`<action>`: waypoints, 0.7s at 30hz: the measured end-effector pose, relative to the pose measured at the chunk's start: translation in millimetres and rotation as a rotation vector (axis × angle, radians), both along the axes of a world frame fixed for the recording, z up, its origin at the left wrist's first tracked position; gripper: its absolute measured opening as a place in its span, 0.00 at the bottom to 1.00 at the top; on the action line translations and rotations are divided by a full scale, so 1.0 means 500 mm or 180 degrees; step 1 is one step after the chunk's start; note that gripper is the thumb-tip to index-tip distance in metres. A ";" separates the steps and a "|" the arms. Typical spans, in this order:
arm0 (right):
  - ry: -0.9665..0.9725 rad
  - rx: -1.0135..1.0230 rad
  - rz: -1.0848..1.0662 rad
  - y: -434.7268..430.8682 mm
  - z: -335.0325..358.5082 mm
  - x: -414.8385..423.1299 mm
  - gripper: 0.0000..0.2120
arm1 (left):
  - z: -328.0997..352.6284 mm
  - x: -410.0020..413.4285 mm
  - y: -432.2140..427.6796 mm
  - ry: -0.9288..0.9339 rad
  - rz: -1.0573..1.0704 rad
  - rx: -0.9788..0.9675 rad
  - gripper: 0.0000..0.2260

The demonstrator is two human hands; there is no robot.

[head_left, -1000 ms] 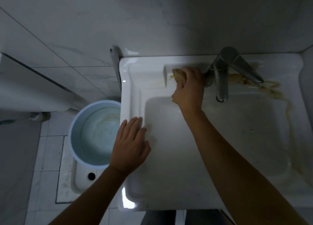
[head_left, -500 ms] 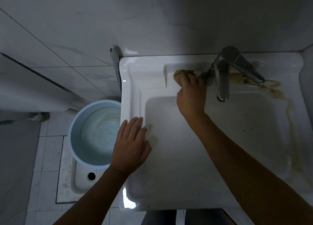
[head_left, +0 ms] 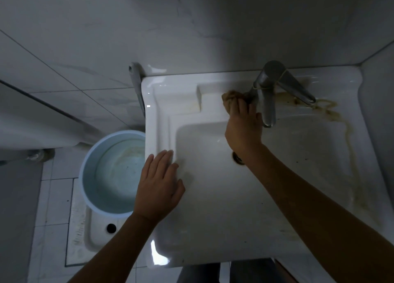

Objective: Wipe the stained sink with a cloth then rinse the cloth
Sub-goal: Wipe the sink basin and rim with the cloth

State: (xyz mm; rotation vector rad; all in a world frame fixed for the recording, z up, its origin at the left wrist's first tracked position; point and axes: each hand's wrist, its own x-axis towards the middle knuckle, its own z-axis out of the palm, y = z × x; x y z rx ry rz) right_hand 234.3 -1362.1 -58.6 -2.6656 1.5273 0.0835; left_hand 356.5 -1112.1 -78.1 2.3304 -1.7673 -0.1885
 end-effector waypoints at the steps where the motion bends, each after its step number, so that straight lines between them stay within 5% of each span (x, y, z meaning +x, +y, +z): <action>1: -0.0015 0.0034 -0.0056 0.001 -0.001 0.002 0.33 | -0.001 0.000 0.000 0.0002 0.0006 0.0011 0.17; 8: -0.0290 0.0143 -0.0385 -0.005 -0.023 0.061 0.31 | -0.001 0.001 0.000 0.0027 0.0023 -0.0028 0.17; 15: -0.1170 0.0370 0.0489 0.077 -0.027 0.009 0.25 | -0.002 0.001 0.001 -0.0001 0.0043 0.0023 0.17; 21: -0.1524 0.0283 -0.0491 0.008 -0.024 -0.024 0.23 | -0.001 0.000 -0.002 0.0027 0.0065 -0.0034 0.17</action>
